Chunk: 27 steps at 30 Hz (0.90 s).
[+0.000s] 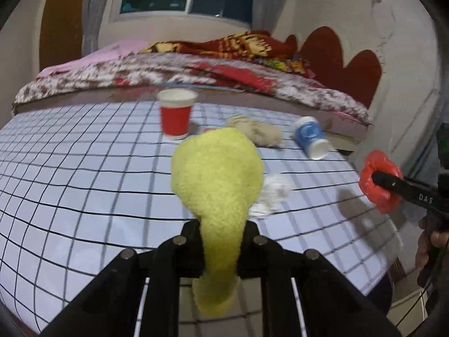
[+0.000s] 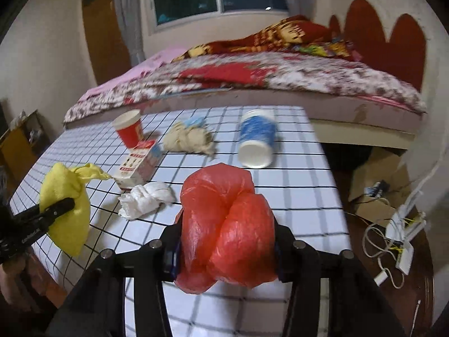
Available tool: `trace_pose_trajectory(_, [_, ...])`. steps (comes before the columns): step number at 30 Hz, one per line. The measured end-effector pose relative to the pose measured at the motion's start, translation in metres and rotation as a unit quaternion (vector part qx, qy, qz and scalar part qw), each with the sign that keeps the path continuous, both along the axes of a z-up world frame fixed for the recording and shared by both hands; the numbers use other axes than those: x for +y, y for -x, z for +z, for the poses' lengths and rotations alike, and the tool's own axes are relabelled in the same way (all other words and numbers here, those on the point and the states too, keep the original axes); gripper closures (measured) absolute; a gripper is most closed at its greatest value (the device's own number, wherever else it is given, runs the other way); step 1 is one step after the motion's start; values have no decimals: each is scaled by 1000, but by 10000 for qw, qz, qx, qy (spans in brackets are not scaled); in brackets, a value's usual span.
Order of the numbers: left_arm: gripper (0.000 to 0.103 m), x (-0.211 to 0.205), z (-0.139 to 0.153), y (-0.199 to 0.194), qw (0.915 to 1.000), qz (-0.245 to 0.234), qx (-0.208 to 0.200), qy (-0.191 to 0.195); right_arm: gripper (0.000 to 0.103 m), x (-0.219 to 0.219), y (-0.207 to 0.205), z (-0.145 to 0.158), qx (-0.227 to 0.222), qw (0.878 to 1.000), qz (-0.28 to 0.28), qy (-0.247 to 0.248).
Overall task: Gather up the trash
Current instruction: 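Carry the yellow cloth and red bag toward the black bin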
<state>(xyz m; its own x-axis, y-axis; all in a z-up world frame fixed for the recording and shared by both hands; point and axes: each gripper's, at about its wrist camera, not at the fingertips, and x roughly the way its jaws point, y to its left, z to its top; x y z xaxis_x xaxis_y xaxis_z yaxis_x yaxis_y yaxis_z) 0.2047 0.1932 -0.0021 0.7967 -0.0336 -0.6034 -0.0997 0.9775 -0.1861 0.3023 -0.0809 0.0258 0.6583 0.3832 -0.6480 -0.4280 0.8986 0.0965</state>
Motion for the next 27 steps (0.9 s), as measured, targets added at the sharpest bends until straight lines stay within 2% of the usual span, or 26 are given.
trace_pose_trajectory(5, [87, -44, 9, 13, 9991, -369, -199, -46, 53, -44, 27, 14, -130, 9995, -282, -14])
trace_pose_trajectory(11, [87, -93, 11, 17, 9960, -857, -255, -16, 53, -96, 56, 20, -198, 9983, -547, 61])
trace_pose_trajectory(21, [87, -169, 12, 20, 9864, -1624, -258, -66, 53, -179, 95, 14, -138, 9938, -1102, 85])
trace_pose_trajectory(27, [87, -211, 11, 23, 9796, -1994, -243, -100, 53, -211, 115, 8, -136, 9907, -1351, 83])
